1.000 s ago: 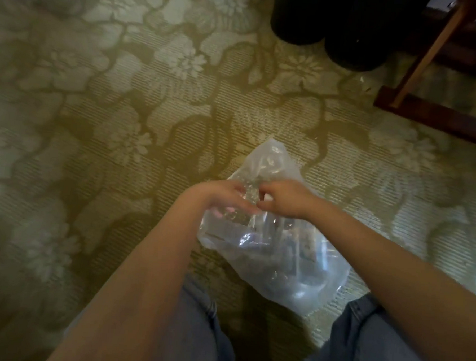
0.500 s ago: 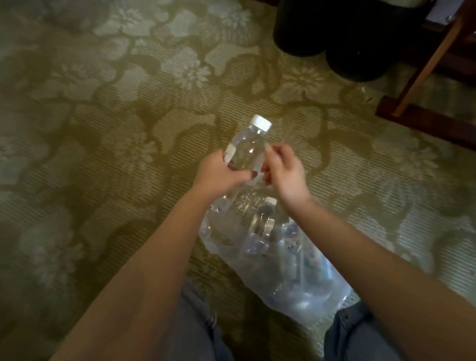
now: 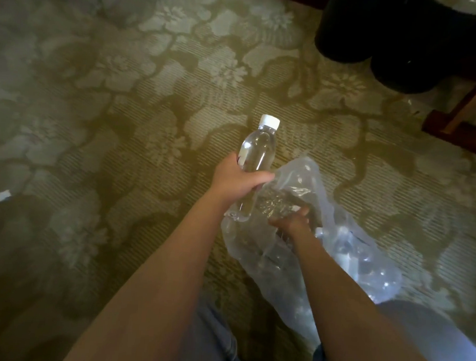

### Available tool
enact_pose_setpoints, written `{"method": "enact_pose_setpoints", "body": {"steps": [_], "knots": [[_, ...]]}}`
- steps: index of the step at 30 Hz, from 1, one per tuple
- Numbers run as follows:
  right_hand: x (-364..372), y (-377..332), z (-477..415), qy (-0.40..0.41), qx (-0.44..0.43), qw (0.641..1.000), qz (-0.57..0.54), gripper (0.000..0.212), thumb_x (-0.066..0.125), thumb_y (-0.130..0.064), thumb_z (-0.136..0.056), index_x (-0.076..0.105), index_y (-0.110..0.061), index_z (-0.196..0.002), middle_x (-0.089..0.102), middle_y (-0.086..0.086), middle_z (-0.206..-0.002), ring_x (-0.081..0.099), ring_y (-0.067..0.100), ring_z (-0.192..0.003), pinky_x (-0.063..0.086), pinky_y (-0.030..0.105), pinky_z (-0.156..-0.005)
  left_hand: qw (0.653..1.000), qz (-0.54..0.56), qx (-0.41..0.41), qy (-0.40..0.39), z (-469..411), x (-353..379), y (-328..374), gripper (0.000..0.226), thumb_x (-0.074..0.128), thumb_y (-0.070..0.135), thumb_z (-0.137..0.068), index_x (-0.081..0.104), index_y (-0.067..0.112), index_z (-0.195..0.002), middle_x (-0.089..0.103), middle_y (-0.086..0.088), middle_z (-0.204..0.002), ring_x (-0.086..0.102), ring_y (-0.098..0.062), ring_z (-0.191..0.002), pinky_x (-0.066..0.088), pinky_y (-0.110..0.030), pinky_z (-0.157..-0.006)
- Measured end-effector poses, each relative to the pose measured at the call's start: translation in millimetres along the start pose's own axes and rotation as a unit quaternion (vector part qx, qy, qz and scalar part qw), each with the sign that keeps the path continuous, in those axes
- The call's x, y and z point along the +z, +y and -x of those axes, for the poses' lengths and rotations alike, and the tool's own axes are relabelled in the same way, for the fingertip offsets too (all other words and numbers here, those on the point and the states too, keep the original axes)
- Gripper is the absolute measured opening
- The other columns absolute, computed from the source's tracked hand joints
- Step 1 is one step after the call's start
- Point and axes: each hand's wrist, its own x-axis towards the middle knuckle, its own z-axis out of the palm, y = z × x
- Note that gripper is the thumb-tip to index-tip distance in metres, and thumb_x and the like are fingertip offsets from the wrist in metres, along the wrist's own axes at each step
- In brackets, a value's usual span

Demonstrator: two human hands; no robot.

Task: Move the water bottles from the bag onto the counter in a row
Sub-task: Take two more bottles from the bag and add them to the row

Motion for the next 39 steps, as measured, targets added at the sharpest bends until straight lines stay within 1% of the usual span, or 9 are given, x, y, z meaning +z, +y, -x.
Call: {"method": "enact_pose_setpoints", "body": {"steps": [3, 6, 8, 11, 16, 20, 25, 31, 39], "knots": [[-11, -2, 3, 0.006, -0.005, 0.998, 0.065, 0.091, 0.075, -0.033, -0.075, 0.023, -0.007, -0.144, 0.064, 0.015, -0.095, 0.067, 0.024, -0.077, 0.053, 0.028, -0.053, 1.000, 0.006, -0.006, -0.006, 0, -2, 0, 0.057, 0.080, 0.043, -0.044, 0.063, 0.023, -0.095, 0.071, 0.003, -0.089, 0.068, -0.014, -0.080, 0.056, -0.034, -0.069], [-14, -3, 11, -0.014, -0.094, 0.995, 0.026, 0.057, 0.082, -0.025, -0.063, 0.061, -0.010, -0.114, 0.066, 0.009, -0.099, 0.064, 0.028, -0.094, 0.056, 0.037, -0.077, 1.000, 0.002, -0.008, -0.007, -4, -6, -4, 0.055, 0.082, 0.040, -0.051, 0.063, 0.020, -0.098, 0.071, 0.002, -0.088, 0.065, -0.011, -0.073, 0.051, -0.029, -0.064], [-17, -5, 24, -0.044, -0.152, 0.987, -0.027, 0.056, 0.082, -0.013, -0.060, 0.062, -0.014, -0.113, 0.065, 0.005, -0.103, 0.062, 0.025, -0.097, 0.053, 0.041, -0.086, 1.000, -0.007, -0.005, -0.004, -8, -9, -7, 0.053, 0.083, 0.037, -0.054, 0.062, 0.019, -0.099, 0.071, 0.001, -0.089, 0.066, -0.012, -0.074, 0.052, -0.029, -0.064], [-18, -9, 46, -0.067, -0.241, 0.968, -0.017, 0.058, 0.074, -0.005, -0.064, 0.057, -0.016, -0.118, 0.064, 0.005, -0.104, 0.058, 0.012, -0.085, 0.050, 0.029, -0.070, 1.000, 0.000, 0.003, 0.002, -15, -10, -9, 0.045, 0.085, 0.032, -0.056, 0.063, 0.021, -0.094, 0.072, 0.003, -0.087, 0.070, -0.013, -0.080, 0.057, -0.032, -0.073], [-43, -31, 86, -0.023, -0.303, 0.948, -0.089, 0.028, 0.073, 0.000, -0.066, 0.055, -0.021, -0.073, 0.059, -0.001, -0.073, 0.057, 0.018, -0.075, 0.049, 0.029, -0.064, 1.000, 0.017, 0.005, 0.001, -20, -9, -4, 0.053, 0.087, 0.039, -0.053, 0.058, 0.027, -0.095, 0.067, 0.009, -0.093, 0.068, -0.004, -0.077, 0.052, -0.019, -0.058], [-80, -46, 118, -0.061, -0.357, 0.919, -0.156, 0.025, 0.075, 0.004, -0.064, 0.062, -0.016, -0.069, 0.065, 0.004, -0.077, 0.059, 0.016, -0.074, 0.049, 0.032, -0.068, 0.997, 0.059, 0.024, 0.046, -17, 0, 4, 0.060, 0.082, 0.055, -0.049, 0.058, 0.031, -0.099, 0.066, 0.013, -0.096, 0.064, -0.005, -0.087, 0.049, -0.023, -0.069], [-128, -78, 180, -0.053, -0.316, 0.911, -0.260, 0.030, 0.072, 0.009, -0.064, 0.057, -0.016, -0.069, 0.067, 0.002, -0.076, 0.061, 0.014, -0.073, 0.049, 0.033, -0.074, 0.989, 0.099, 0.048, 0.097, 19, -1, 57, 0.051, 0.080, 0.053, -0.056, 0.050, 0.033, -0.092, 0.064, 0.013, -0.091, 0.064, -0.007, -0.086, 0.049, -0.025, -0.071], [-186, -114, 281, 0.009, -0.289, 0.919, -0.269, 0.026, 0.074, 0.002, -0.065, 0.056, -0.013, -0.077, 0.065, 0.000, -0.076, 0.059, 0.014, -0.071, 0.048, 0.032, -0.072, 0.991, 0.097, 0.045, 0.076, 85, -36, 137, 0.057, 0.081, 0.053, -0.051, 0.052, 0.032, -0.095, 0.067, 0.003, -0.100, 0.067, -0.014, -0.090, 0.055, -0.034, -0.080], [-286, -175, 472, 0.027, -0.307, 0.916, -0.255, 0.023, 0.072, -0.001, -0.071, 0.055, -0.010, -0.084, 0.063, 0.001, -0.078, 0.057, 0.012, -0.070, 0.046, 0.025, -0.065, 0.996, 0.052, 0.033, 0.063, 210, -106, 295, 0.067, 0.086, 0.047, -0.051, 0.047, 0.031, -0.104, 0.063, 0.003, -0.103, 0.063, -0.016, -0.093, 0.051, -0.031, -0.075]]}}
